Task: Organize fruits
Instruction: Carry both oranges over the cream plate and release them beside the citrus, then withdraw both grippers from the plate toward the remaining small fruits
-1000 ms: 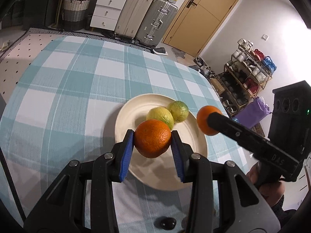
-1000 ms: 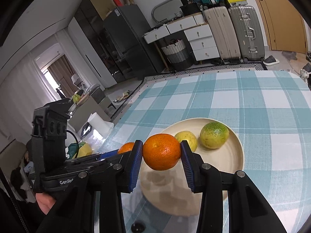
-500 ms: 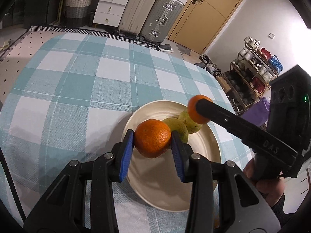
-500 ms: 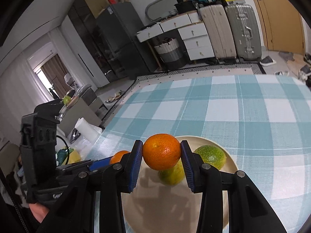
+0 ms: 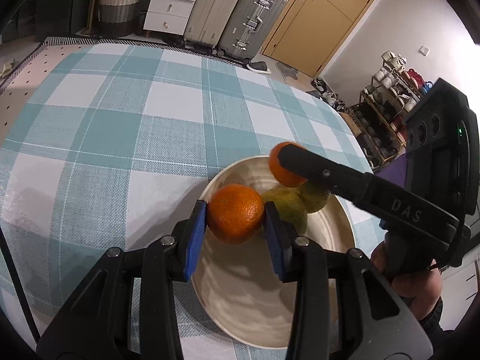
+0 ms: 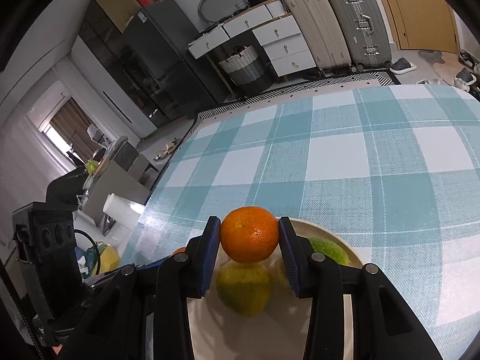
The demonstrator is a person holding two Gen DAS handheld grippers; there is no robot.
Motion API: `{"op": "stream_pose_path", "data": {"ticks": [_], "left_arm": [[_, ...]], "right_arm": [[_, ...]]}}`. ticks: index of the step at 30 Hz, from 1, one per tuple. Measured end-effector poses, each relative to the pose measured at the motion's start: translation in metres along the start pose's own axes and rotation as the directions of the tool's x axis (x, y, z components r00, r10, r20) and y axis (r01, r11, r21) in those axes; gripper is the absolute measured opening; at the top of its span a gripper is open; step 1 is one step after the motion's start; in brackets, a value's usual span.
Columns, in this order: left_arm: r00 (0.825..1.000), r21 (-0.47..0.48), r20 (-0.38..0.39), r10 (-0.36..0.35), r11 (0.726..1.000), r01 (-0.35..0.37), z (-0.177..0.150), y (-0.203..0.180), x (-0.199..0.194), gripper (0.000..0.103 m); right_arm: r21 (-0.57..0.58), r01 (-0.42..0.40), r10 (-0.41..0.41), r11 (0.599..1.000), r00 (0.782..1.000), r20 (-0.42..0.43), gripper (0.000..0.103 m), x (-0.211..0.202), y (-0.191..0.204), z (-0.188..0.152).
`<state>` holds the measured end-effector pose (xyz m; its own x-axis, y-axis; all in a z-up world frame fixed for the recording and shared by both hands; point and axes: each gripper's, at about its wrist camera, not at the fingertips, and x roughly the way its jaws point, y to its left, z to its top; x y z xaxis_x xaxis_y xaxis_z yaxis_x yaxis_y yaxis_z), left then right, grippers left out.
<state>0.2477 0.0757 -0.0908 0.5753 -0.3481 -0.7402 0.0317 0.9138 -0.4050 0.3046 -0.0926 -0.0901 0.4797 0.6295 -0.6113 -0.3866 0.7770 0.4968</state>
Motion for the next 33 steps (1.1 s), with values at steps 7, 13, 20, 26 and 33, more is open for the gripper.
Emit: {"op": "stream_pose_path", "data": {"ticks": [7,13,20,26,33], "left_arm": [[1.000,0.013,-0.008,-0.017,1.000,0.017,0.002,-0.004,0.009,0.035],[1.000,0.006,-0.020,-0.022,1.000,0.022,0.001,0.000,0.013,0.035],[1.000,0.014,-0.008,-0.020,1.000,0.020,-0.001,-0.002,0.005,0.039],[1.000,0.029,0.010,0.002,1.000,-0.002,-0.002,-0.009,-0.009,0.047],[0.997,0.047,0.058,0.055,0.997,-0.058,-0.008,-0.020,-0.034,0.064]], "right_arm": [[-0.014,0.001,-0.002,1.000,1.000,-0.024,0.041,0.012,0.004,-0.001],[-0.027,0.008,-0.009,1.000,1.000,-0.025,0.050,0.012,0.007,-0.001],[-0.039,0.019,-0.019,0.999,1.000,-0.006,0.053,0.000,0.009,-0.002],[-0.045,0.013,-0.011,0.999,0.999,0.039,0.058,-0.021,0.014,-0.002],[-0.073,0.031,-0.024,0.997,0.996,0.086,0.058,-0.048,0.024,-0.007]]}}
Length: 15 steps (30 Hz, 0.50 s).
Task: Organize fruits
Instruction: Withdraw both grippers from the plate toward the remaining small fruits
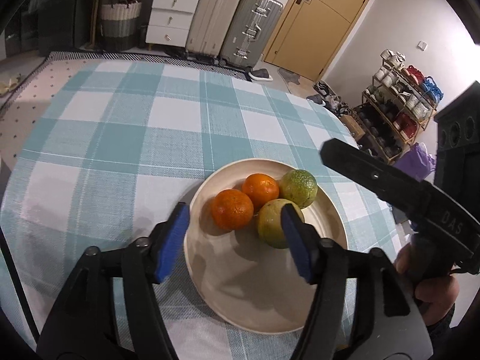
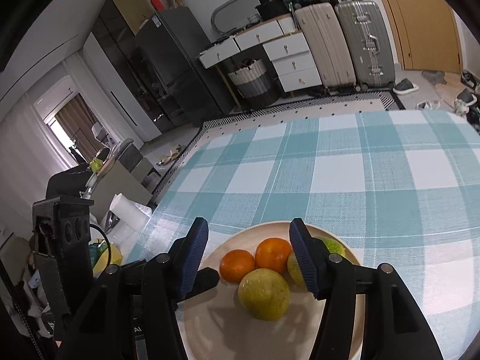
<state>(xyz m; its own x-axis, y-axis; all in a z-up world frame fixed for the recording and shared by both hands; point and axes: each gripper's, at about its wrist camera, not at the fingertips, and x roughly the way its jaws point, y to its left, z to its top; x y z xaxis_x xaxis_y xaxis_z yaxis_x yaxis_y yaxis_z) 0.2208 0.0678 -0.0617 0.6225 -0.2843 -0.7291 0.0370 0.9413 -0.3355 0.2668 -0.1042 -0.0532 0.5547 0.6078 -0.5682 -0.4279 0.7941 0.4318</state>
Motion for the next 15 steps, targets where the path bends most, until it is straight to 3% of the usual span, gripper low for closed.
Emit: {"op": "stream_pose_path", "data": {"ticks": [2,6,10,15], "left_arm": [[1.000,0.006,0.010,0.013,1.000,-0.013,-0.001,-0.003,-0.007,0.065],[0.998,0.034,0.043,0.047,0.998,-0.048,-0.005,-0.012,-0.023,0.065],[0.992,0.064,0.069,0.106,0.992,-0.110,-0.010,-0.022,-0.037,0.077],[0.983,0.066,0.117,0.144,0.986,-0.152,-0.020,-0.029,-0.062,0.081]], "right_arm": [[-0.009,0.001,-0.001,1.000,1.000,0.017,0.059,-0.009,0.003,-0.002],[-0.051,0.036,-0.034,0.998,0.998,0.047,0.072,-0.028,0.011,-0.007],[-0.073,0.046,-0.041,0.996,0.996,0.075,0.073,-0.049,0.016,-0.013],[-0.083,0.059,-0.049,0.995,0.992,0.114,0.084,-0.074,0.020,-0.023]]}}
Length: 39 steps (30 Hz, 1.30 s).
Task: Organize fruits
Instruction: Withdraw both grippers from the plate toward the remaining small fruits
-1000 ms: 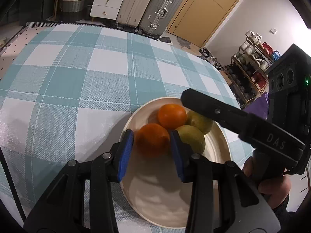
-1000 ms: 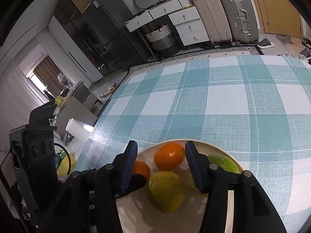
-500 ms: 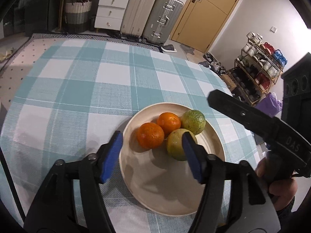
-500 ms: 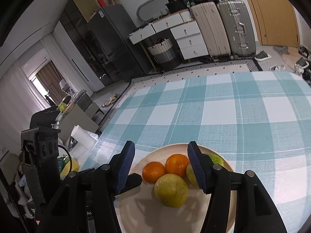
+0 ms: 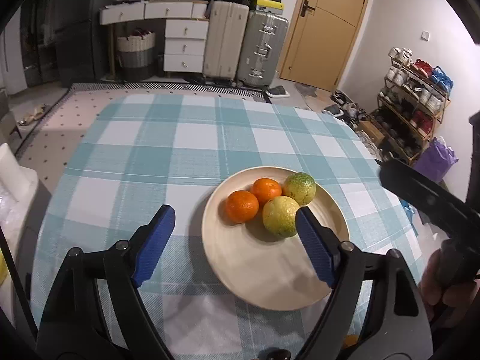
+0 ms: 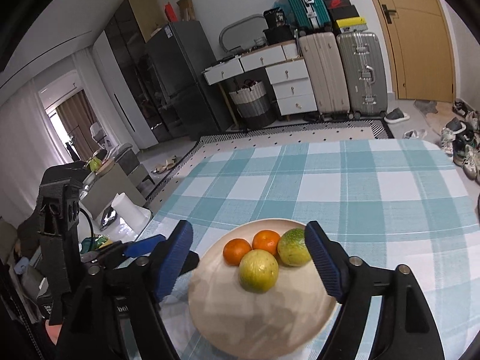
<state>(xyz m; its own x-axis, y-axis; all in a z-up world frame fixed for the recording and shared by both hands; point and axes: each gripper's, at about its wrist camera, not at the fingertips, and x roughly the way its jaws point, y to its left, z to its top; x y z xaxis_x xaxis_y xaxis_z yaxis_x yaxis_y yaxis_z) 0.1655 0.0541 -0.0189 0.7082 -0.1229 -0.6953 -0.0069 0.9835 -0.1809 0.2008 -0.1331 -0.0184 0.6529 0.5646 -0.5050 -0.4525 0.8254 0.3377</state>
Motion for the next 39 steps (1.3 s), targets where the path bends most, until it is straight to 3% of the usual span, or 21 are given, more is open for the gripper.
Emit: {"op": "stream_pose_path", "data": {"ticks": [3,5,9,20,39], "left_arm": [[0.999,-0.012,0.020,0.028,1.000,-0.028,-0.004,-0.002,-0.015,0.090],[0.998,-0.023,0.042,0.037,0.999,-0.036,-0.007,-0.002,-0.026,0.102],[0.994,0.003,0.086,0.062,0.998,-0.062,-0.014,-0.010,-0.045,0.102],[0.992,0.063,0.100,0.078,0.994,-0.084,-0.045,-0.033,-0.076,0.102],[0.998,0.050,0.062,0.018,0.999,-0.021,-0.103,-0.038,-0.111,0.102]], "right_arm": [[-0.010,0.002,-0.002,1.000,1.000,0.020,0.088,-0.016,0.003,-0.006],[-0.011,0.004,-0.004,1.000,1.000,0.031,0.091,-0.026,0.004,-0.010],[-0.021,0.016,-0.015,1.000,0.999,0.051,0.096,-0.044,0.007,-0.020],[-0.029,0.039,-0.036,0.999,0.995,0.098,0.100,-0.078,0.017,-0.057],[-0.072,0.101,-0.091,0.992,0.987,0.132,0.103,-0.126,0.034,-0.116]]}}
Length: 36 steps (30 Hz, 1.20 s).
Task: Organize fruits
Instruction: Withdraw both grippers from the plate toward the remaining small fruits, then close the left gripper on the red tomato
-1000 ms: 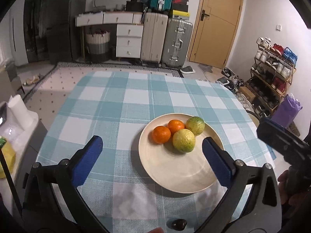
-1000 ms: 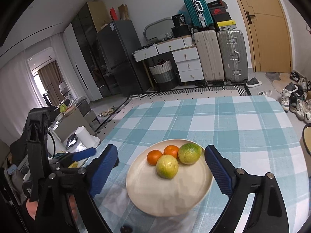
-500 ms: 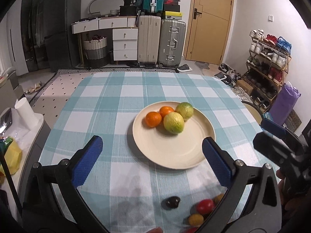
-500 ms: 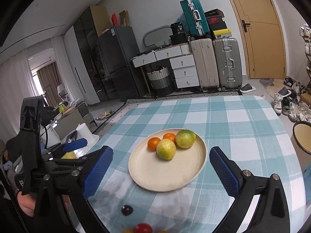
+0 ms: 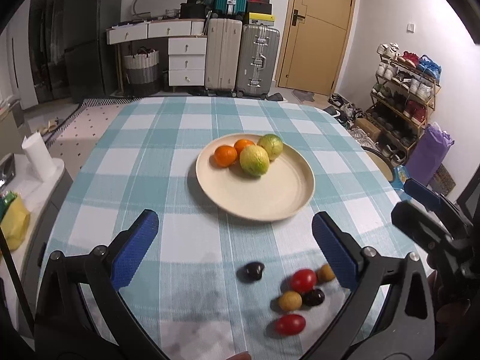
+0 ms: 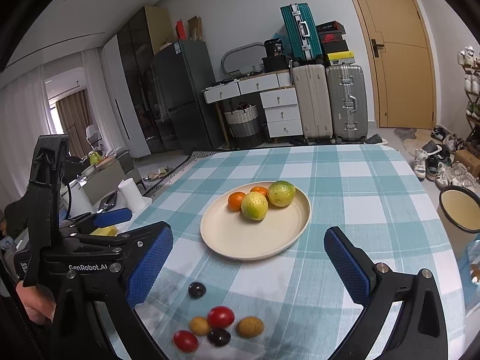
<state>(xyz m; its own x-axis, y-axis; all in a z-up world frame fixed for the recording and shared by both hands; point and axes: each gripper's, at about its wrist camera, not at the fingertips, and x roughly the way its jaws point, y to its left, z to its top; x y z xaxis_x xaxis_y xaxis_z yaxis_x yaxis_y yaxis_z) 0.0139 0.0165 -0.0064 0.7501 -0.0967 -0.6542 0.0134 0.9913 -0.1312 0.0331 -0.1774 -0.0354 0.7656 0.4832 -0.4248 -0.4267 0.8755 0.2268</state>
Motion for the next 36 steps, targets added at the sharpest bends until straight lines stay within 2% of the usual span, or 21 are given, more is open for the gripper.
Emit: {"op": "stream_pose_path", "data": {"ticks": [9,18,26,29,36], "left_arm": [[0.997,-0.022,-0.052,-0.059,0.998,0.058,-0.039,0.010,-0.008,0.102],[0.990,0.007,-0.104,-0.091,0.996,0.092,-0.071,0.003,0.002,0.102],[0.977,0.049,-0.175,-0.125,0.990,0.135,-0.092,-0.009,0.018,0.102],[0.975,0.065,-0.183,-0.127,0.988,0.141,-0.098,-0.013,0.023,0.102],[0.971,0.090,-0.196,-0.139,0.983,0.159,-0.103,-0.018,0.030,0.102]], "right_arm": [[-0.004,0.058,-0.058,0.998,0.998,0.004,0.103,-0.023,0.007,-0.022],[0.002,0.084,-0.084,0.996,0.996,0.004,0.103,-0.036,0.013,-0.041],[0.029,0.080,-0.078,0.996,0.996,-0.036,0.103,-0.035,0.011,-0.062],[0.041,0.043,-0.040,0.998,0.997,-0.065,0.103,-0.033,0.008,-0.068],[0.058,0.050,-0.046,0.997,0.996,-0.077,0.103,-0.034,0.003,-0.075]]}}
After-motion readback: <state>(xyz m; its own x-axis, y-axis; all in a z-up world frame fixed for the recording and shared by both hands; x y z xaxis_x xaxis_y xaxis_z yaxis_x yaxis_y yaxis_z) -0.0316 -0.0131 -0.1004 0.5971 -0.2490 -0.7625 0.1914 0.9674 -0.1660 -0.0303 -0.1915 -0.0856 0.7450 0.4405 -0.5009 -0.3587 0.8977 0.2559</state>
